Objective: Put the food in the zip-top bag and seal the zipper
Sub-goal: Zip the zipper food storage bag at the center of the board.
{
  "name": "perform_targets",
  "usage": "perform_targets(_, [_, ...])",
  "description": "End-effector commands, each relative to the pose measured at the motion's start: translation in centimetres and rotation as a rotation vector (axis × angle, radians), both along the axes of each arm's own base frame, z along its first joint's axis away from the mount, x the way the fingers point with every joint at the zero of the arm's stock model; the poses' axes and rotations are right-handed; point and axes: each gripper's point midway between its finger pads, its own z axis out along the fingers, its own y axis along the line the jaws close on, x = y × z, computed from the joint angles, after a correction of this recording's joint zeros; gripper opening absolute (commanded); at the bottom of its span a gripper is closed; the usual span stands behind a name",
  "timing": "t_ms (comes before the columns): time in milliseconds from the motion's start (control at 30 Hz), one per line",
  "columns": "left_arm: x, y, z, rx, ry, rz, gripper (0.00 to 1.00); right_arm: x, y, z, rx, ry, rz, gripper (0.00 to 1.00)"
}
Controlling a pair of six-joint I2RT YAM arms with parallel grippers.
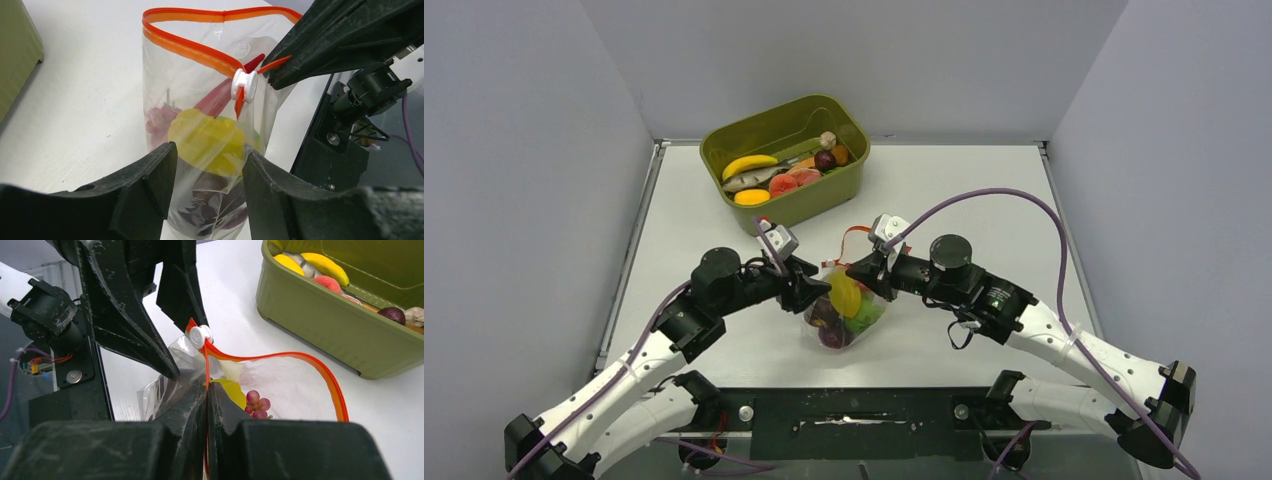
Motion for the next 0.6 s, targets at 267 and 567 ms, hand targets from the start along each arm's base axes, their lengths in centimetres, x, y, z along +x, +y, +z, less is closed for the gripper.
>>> perform_targets(267, [0.2, -1.0, 5.5, -0.125, -0.192, -0.051, 0.02, -0.5, 1.2, 2.8, 0.095, -0.095, 0.065, 0.0])
perform_targets(567, [-1.6, -0.8, 4.3, -0.096, -0.219, -0.134, 0.0, -0.5, 0.6, 4.0, 0.039, -0.169, 0.078, 0.37])
